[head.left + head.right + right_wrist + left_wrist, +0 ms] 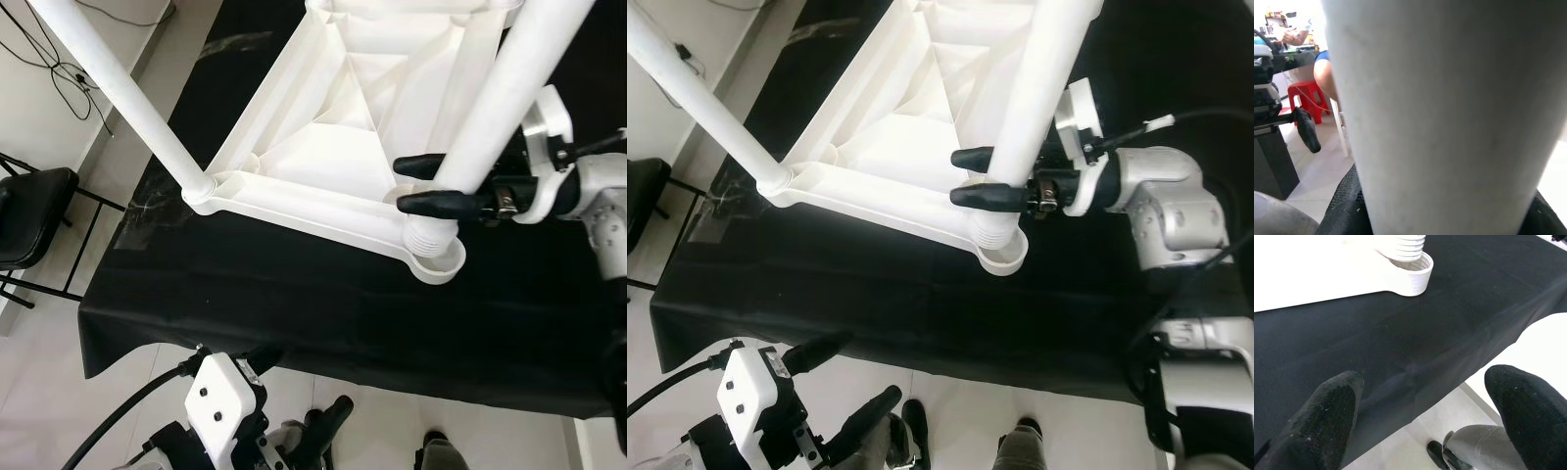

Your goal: Building children table

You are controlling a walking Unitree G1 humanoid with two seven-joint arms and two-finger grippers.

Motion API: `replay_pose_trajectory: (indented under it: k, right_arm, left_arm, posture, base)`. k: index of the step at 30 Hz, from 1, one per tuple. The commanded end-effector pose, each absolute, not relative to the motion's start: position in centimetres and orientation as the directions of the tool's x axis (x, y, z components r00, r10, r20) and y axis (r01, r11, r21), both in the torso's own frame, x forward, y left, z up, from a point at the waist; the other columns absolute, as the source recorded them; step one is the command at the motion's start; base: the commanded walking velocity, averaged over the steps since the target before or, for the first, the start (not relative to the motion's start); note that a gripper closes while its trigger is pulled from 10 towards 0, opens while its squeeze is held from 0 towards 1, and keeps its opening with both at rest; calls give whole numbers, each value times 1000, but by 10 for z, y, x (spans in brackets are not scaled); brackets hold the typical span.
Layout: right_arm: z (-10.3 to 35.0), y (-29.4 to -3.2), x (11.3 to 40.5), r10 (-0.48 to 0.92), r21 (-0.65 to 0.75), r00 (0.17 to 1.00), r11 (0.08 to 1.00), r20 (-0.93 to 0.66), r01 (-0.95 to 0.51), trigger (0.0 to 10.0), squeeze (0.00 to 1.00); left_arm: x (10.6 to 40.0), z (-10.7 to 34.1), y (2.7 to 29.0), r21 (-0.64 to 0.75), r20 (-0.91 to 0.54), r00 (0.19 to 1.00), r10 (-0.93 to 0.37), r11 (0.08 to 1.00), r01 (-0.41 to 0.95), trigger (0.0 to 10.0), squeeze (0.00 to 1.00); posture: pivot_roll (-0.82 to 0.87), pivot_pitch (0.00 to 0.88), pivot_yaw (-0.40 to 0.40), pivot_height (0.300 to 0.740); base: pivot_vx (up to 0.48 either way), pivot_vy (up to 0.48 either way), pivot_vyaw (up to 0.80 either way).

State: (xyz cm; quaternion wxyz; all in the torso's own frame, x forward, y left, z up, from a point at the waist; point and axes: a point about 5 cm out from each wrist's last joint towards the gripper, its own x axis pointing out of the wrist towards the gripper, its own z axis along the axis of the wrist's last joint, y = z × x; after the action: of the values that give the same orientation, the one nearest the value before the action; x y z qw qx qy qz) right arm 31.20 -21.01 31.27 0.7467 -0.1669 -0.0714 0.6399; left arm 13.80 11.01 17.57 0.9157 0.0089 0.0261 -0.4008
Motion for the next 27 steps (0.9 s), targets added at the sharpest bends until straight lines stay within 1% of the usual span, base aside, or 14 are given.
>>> replay_pose_trajectory:
  k: [1, 2, 6, 7, 9, 11, 16, 17, 18, 21, 22, 23, 25, 27]
  right_arm:
    - [294, -210, 311, 971, -287, 160, 105, -175, -952, 10000, 0]
    - [294, -210, 311, 971, -287, 160, 105, -175, -952, 10000, 0]
    - [287, -207, 303, 956, -283, 105, 24, -275, -959, 10000, 0]
    - [287, -207, 303, 956, -283, 105, 24, -275, -959, 10000, 0]
    - [286, -203, 300, 947, -285, 85, -7, -310, -958, 10000, 0]
    - [285, -202, 298, 943, -288, 78, -19, -324, -958, 10000, 0]
    - [283, -194, 294, 941, -269, 19, -77, -337, -960, 10000, 0]
    - [283, -194, 294, 941, -269, 19, -77, -337, -960, 10000, 0]
    - [282, -193, 294, 940, -257, 0, -94, -341, -962, 10000, 0]
    - [281, -192, 293, 938, -247, -17, -109, -347, -963, 10000, 0]
    - [279, -190, 291, 931, -229, -46, -136, -361, -964, 10000, 0]
    - [279, -190, 291, 931, -229, -46, -136, -361, -964, 10000, 0]
    - [273, -181, 284, 913, -174, -130, -211, -386, -962, 10000, 0]
    - [273, -181, 284, 913, -174, -130, -211, -386, -962, 10000, 0]
  left_arm:
    - [134, 176, 113, -2, -78, 676, -733, 678, 735, 10000, 0]
    - [134, 176, 113, -2, -78, 676, -733, 678, 735, 10000, 0]
    - [134, 177, 114, -1, -81, 676, -732, 678, 735, 10000, 0]
    - [134, 177, 114, -1, -81, 676, -732, 678, 735, 10000, 0]
    - [134, 177, 114, -2, -82, 677, -731, 680, 734, 10000, 0]
    - [134, 177, 114, -2, -82, 677, -731, 680, 734, 10000, 0]
    - [135, 176, 114, -3, -81, 677, -732, 679, 734, 10000, 0]
    - [135, 176, 114, -3, -81, 677, -732, 679, 734, 10000, 0]
    - [135, 176, 113, -3, -80, 677, -732, 679, 734, 10000, 0]
    - [135, 176, 113, -3, -80, 677, -731, 680, 734, 10000, 0]
    - [135, 176, 113, -3, -79, 678, -731, 680, 733, 10000, 0]
    - [135, 176, 113, -3, -79, 678, -731, 680, 733, 10000, 0]
    - [135, 176, 114, -4, -78, 679, -730, 681, 732, 10000, 0]
    - [135, 176, 114, -4, -78, 679, -730, 681, 732, 10000, 0]
  posture:
    - [14, 394, 218, 740]
    - [14, 394, 218, 740]
    - [19, 399, 220, 740]
    - [19, 399, 220, 740]
    - [18, 399, 219, 740]
    - [17, 399, 219, 740]
    - [14, 397, 213, 740]
    - [14, 397, 213, 740]
    - [13, 397, 211, 740]
    - [13, 397, 211, 740]
    - [13, 397, 211, 740]
    - [13, 397, 211, 740]
    - [8, 398, 213, 740]
    - [8, 398, 213, 740]
  base:
    - [0, 0, 0]
    - [0, 0, 0]
    - [0, 0, 0]
    - [0, 0, 0]
    - [0, 0, 0]
    - [0, 0, 0]
    - [0, 0, 0]
    - [0, 0, 0]
    - [0, 0, 0]
    - [0, 0, 0]
    - [0, 0, 0]
    - [0, 0, 0]
    - [0, 0, 0]
    - [0, 0, 0]
